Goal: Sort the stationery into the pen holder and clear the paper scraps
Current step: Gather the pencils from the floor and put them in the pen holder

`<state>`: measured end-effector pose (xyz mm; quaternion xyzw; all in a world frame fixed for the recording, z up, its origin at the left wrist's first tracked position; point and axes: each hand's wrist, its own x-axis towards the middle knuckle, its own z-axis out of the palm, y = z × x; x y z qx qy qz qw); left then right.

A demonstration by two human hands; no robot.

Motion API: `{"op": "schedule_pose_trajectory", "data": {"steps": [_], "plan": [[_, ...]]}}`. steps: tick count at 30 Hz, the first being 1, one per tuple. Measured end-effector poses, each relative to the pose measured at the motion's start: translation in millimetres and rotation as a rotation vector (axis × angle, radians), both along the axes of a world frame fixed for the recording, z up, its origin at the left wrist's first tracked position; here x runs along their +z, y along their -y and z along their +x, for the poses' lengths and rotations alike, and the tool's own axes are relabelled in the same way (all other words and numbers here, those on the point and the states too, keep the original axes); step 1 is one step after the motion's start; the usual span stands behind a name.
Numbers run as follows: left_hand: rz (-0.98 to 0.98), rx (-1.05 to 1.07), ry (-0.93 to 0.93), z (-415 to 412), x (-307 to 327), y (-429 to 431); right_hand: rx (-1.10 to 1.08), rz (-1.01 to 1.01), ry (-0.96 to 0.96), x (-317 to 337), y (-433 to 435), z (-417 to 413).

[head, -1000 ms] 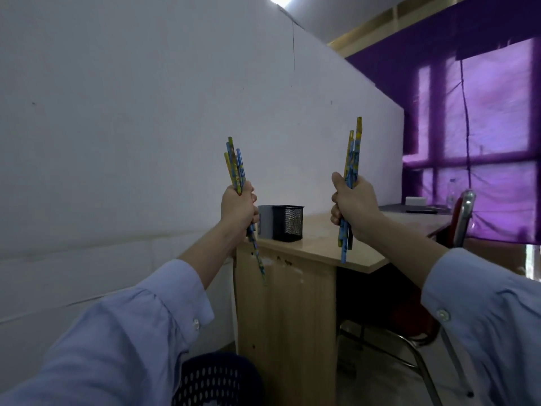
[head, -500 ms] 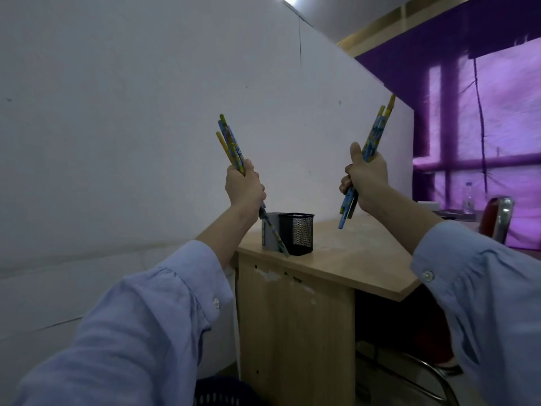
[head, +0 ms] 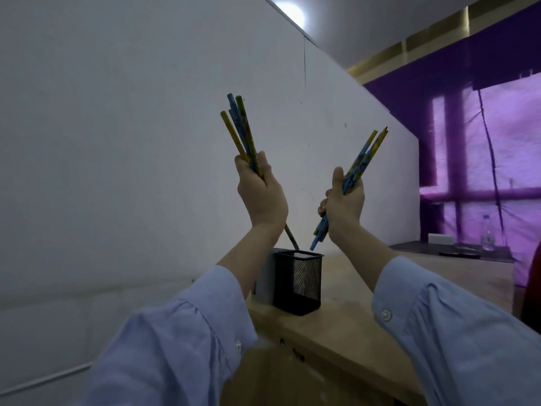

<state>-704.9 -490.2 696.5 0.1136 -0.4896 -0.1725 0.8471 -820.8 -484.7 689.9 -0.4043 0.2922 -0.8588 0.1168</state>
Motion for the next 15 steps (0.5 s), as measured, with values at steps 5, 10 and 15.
{"op": "schedule_pose_trajectory", "data": {"steps": [5,10,15], "plan": [[0.024,0.010,0.025,-27,-11,39,0.065,0.032,-0.042,-12,35,-13],[0.128,-0.029,0.203,-44,-47,65,0.043,0.153,-0.107,-27,47,-15],[0.253,-0.055,0.313,-46,-70,69,-0.035,0.324,-0.189,-50,52,-13]]}}
